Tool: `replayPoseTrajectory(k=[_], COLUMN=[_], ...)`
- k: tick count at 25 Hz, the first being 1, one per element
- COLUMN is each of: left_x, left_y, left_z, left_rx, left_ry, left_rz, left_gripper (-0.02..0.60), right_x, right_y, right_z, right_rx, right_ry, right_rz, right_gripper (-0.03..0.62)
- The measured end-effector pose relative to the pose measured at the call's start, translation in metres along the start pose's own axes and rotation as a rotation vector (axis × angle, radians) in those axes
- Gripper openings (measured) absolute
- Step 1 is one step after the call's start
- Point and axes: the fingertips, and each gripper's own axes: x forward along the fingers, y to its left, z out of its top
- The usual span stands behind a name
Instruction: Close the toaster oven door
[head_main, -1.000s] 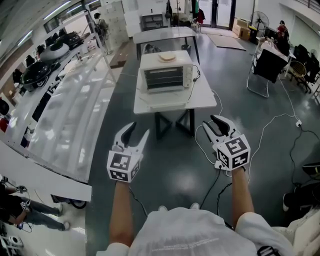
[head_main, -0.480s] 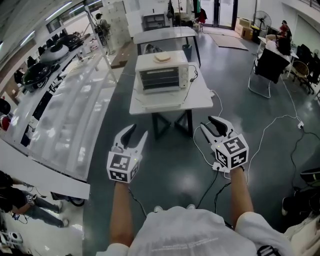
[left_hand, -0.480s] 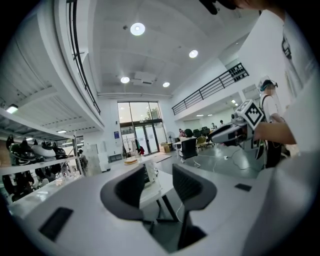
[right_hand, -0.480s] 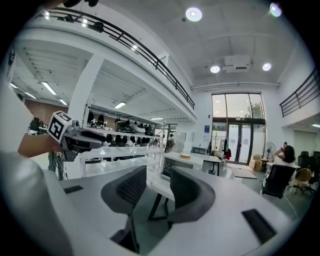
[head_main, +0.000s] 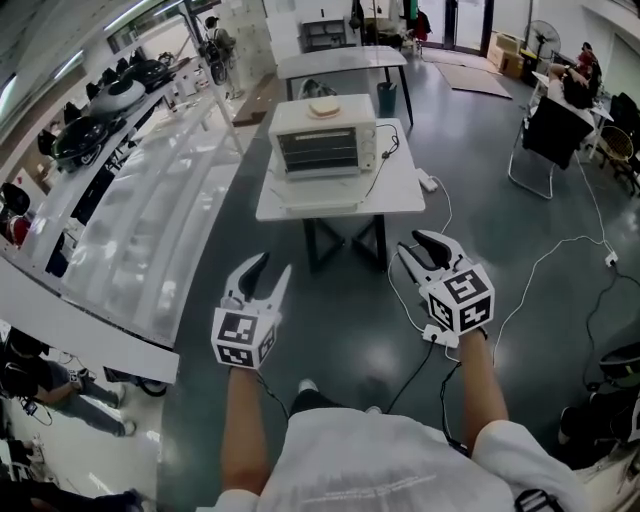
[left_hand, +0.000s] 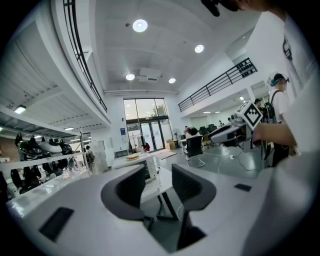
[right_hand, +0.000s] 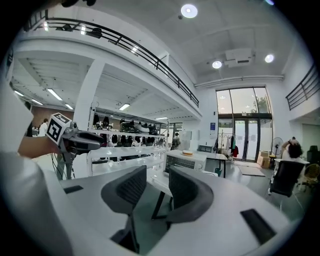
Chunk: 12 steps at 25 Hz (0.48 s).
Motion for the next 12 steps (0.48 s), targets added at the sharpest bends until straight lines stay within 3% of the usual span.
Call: replayPoseTrajectory(k=[7, 12], left_x=[0.032, 0.073], left_y=[0.001, 0.016], left_z=[-0.013, -0.015], left_rx=[-0.033, -0.046], left_ry=[0.031, 0.002], left_rz=[-0.018, -0.057], left_gripper=[0.172, 0.172], right_x=[0.013, 0.038], right_y=[-0.012, -0.037], right_z=[-0.012, -0.013], right_rx=[-0.004, -0.005], right_ry=[0.019, 0.046], right_rz=[0.017, -0.03], right_gripper=[0.143, 0.143])
